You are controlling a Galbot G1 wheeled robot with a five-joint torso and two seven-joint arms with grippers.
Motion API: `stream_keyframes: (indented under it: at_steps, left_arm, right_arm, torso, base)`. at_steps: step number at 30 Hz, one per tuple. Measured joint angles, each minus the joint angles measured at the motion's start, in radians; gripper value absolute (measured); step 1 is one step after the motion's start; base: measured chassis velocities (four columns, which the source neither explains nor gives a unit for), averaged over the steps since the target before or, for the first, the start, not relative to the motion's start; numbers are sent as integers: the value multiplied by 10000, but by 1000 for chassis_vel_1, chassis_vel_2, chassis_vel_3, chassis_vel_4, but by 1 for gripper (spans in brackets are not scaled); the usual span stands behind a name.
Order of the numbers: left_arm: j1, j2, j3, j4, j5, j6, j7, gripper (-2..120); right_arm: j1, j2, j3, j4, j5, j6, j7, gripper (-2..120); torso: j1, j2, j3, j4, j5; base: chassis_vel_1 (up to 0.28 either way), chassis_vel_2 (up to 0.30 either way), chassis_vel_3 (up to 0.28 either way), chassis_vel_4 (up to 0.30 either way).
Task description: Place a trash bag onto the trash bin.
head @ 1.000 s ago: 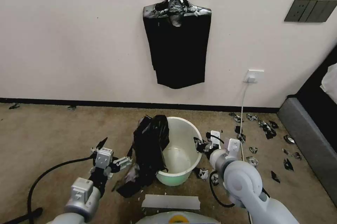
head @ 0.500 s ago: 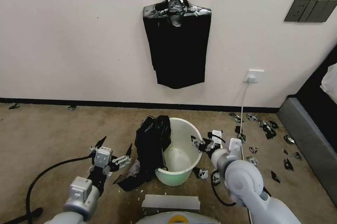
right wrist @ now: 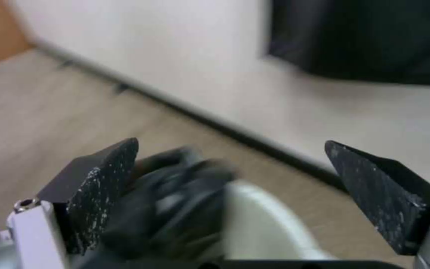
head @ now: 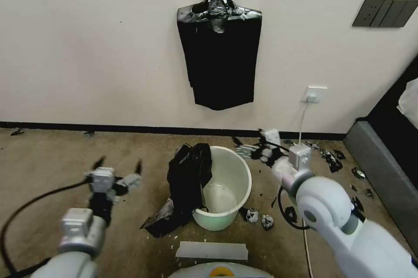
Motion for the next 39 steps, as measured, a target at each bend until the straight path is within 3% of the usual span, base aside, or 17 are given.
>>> stream_keyframes:
  at_steps: [1, 4, 15, 26, 33, 39]
  left_arm:
    - [0, 0, 0, 0, 0, 0, 0, 100]
    - [112, -275, -416, -128, 38, 15, -203, 100]
    - [196, -533, -581, -99, 277, 70, -383, 100]
    - [127, -588, -446, 27, 382, 139, -385, 100]
    - [126, -639, -426, 41, 451, 149, -380, 100]
    - [127, -654, -402, 41, 481, 165, -376, 100]
  right_arm:
    - [0, 0, 0, 0, 0, 0, 0, 100]
    - [1409, 435, -2150, -421, 783, -679, 993, 100]
    - [2533, 2597, -4810, -1655, 1727, -1169, 4248, 100]
    - [3334, 3626, -6134, -2988, 1071, -1169, 5395, 100]
    - [3729, 3770, -6684, -3573, 599, -1169, 5595, 99]
    - [3776, 3774, -6951, -3856, 302, -1169, 5597, 89]
  torso:
    - [0, 0, 0, 0, 0]
    - [0, 0, 0, 5, 1]
    - [0, 0, 0, 3, -2]
    - [0, 0, 0, 3, 0]
    - [0, 0, 0, 3, 0]
    - [0, 0, -1, 3, 1]
  base:
    - [0, 0, 0, 0]
    - [0, 0, 0, 0]
    - [0, 0, 0, 0]
    - [0, 0, 0, 0]
    - [0, 0, 0, 0]
    - [0, 0, 0, 0]
